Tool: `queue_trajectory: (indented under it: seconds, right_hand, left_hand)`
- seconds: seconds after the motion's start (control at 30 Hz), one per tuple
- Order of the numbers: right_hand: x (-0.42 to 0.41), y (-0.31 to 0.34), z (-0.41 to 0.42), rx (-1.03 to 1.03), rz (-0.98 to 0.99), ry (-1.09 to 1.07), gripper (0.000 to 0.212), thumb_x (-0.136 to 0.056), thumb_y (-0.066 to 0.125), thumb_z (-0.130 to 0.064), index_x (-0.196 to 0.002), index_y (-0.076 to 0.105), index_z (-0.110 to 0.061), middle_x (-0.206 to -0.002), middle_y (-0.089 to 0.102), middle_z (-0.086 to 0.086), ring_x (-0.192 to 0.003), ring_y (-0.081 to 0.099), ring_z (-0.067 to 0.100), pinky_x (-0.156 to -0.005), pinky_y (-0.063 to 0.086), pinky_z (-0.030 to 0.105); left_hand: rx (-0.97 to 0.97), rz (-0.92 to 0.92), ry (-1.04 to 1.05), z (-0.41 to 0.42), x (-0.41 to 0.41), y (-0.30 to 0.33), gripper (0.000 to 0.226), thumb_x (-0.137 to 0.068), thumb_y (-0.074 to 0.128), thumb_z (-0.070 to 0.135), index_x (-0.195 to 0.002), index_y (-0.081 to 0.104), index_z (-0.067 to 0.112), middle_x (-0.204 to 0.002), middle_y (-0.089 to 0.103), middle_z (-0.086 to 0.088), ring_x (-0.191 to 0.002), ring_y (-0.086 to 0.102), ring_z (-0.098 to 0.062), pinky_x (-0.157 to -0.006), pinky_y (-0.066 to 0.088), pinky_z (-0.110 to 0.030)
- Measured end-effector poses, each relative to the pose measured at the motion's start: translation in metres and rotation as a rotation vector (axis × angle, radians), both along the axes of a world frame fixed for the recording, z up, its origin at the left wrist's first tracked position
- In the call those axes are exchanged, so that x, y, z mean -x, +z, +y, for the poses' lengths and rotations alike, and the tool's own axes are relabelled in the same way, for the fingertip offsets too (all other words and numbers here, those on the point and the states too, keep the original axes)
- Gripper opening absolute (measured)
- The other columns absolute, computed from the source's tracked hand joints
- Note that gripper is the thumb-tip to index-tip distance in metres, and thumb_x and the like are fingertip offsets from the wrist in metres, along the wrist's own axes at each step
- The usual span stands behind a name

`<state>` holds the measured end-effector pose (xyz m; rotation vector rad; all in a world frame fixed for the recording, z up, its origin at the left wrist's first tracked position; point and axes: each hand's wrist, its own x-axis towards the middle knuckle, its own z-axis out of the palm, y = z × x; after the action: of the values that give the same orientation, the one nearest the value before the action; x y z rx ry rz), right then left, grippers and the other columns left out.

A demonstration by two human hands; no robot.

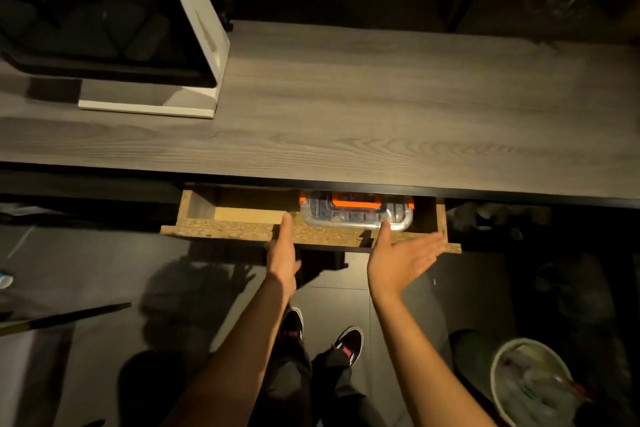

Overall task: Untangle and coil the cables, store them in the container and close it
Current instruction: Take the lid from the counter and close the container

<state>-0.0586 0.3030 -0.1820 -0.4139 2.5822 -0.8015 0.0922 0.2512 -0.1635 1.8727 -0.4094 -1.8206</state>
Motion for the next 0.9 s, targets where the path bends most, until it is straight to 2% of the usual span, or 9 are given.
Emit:
queue_trajectory:
  seconds: [0.1,0.17,0.3,0.4,0.43,0.5,0.6,0.77,0.9]
  right_hand:
    - [-0.003,0.007,-0.011,0.203,-0.424,-0.274,0.113,-0.091,0.068,-0.044,-0.154,-0.017,-0.002,-0.164,0.013,0.022,-0.149,0.020,0.037,-0.121,0.019,0.040]
    - [0.003,0.010,-0.029,0.263,-0.601,-0.390,0.124,-0.086,0.073,-0.046,-0.153,-0.024,-0.008,-0.162,0.021,0.019,-0.145,0.032,0.037,-0.116,0.029,0.040]
    - [0.010,0.012,-0.057,0.274,-0.632,-0.490,0.133,-0.080,0.079,-0.047,-0.152,-0.026,-0.009,-0.162,0.020,0.020,-0.144,0.033,0.036,-0.116,0.030,0.040]
    - [0.013,0.012,-0.073,0.360,-0.583,-0.587,0.128,-0.081,0.080,-0.040,-0.153,-0.020,-0.005,-0.157,0.034,0.018,-0.140,0.041,0.032,-0.115,0.033,0.036]
    - [0.014,0.011,-0.078,0.386,-0.594,-0.627,0.124,-0.080,0.081,-0.039,-0.155,-0.012,-0.004,-0.153,0.041,0.017,-0.136,0.046,0.031,-0.112,0.036,0.036]
    - [0.014,0.012,-0.087,0.407,-0.659,-0.670,0.107,-0.077,0.083,-0.039,-0.153,0.018,-0.003,-0.141,0.053,0.015,-0.119,0.057,0.028,-0.101,0.047,0.036]
    - [0.014,0.006,-0.091,0.367,-0.670,-0.671,0.083,-0.074,0.086,-0.039,-0.134,0.045,0.001,-0.122,0.063,0.013,-0.104,0.062,0.026,-0.094,0.053,0.038]
    - [0.017,0.005,-0.092,0.370,-0.672,-0.650,0.048,-0.080,0.083,-0.029,-0.108,0.052,-0.004,-0.092,0.061,0.004,-0.099,0.064,0.028,-0.092,0.053,0.039]
    - [0.020,0.006,-0.098,0.367,-0.653,-0.610,0.031,-0.084,0.076,-0.020,-0.093,0.048,-0.009,-0.093,0.059,0.005,-0.095,0.062,0.025,-0.096,0.052,0.042]
  left_hand:
    - [-0.033,0.123,0.110,-0.017,0.011,0.002,0.080,-0.091,0.051,0.065,-0.157,0.022,0.028,-0.164,0.018,-0.012,-0.147,0.022,-0.040,-0.112,0.037,-0.056]
    - [-0.052,0.133,0.124,-0.022,0.015,0.001,0.084,-0.088,0.056,0.066,-0.156,0.025,0.029,-0.163,0.019,-0.013,-0.147,0.022,-0.041,-0.107,0.044,-0.055]
    - [-0.076,0.234,0.154,-0.043,0.017,-0.003,0.087,-0.086,0.059,0.066,-0.156,0.023,0.030,-0.164,0.016,-0.013,-0.148,0.019,-0.043,-0.104,0.048,-0.053]
    - [-0.095,0.290,0.187,-0.068,0.019,0.003,0.088,-0.087,0.059,0.063,-0.158,0.019,0.030,-0.166,0.008,-0.012,-0.149,0.015,-0.045,-0.106,0.047,-0.052]
    - [-0.102,0.305,0.205,-0.073,0.020,0.000,0.087,-0.087,0.060,0.062,-0.158,0.020,0.030,-0.166,0.009,-0.012,-0.149,0.016,-0.045,-0.106,0.047,-0.052]
    - [-0.120,0.287,0.246,-0.079,0.024,-0.006,0.087,-0.086,0.066,0.058,-0.156,0.025,0.028,-0.163,0.020,-0.013,-0.146,0.025,-0.044,-0.099,0.050,-0.052]
    - [-0.145,0.163,0.334,-0.080,0.031,-0.015,0.086,-0.080,0.076,0.052,-0.150,0.034,0.023,-0.153,0.036,-0.013,-0.136,0.041,-0.042,-0.077,0.060,-0.048]
    - [-0.124,0.074,0.349,-0.081,0.038,-0.019,0.074,-0.084,0.074,0.046,-0.143,0.041,0.014,-0.142,0.047,-0.012,-0.119,0.055,-0.035,-0.083,0.060,-0.050]
    - [-0.070,0.114,0.353,-0.088,0.039,-0.018,0.053,-0.095,0.067,0.030,-0.138,0.044,0.010,-0.137,0.053,-0.014,-0.120,0.058,-0.038,-0.083,0.060,-0.040]
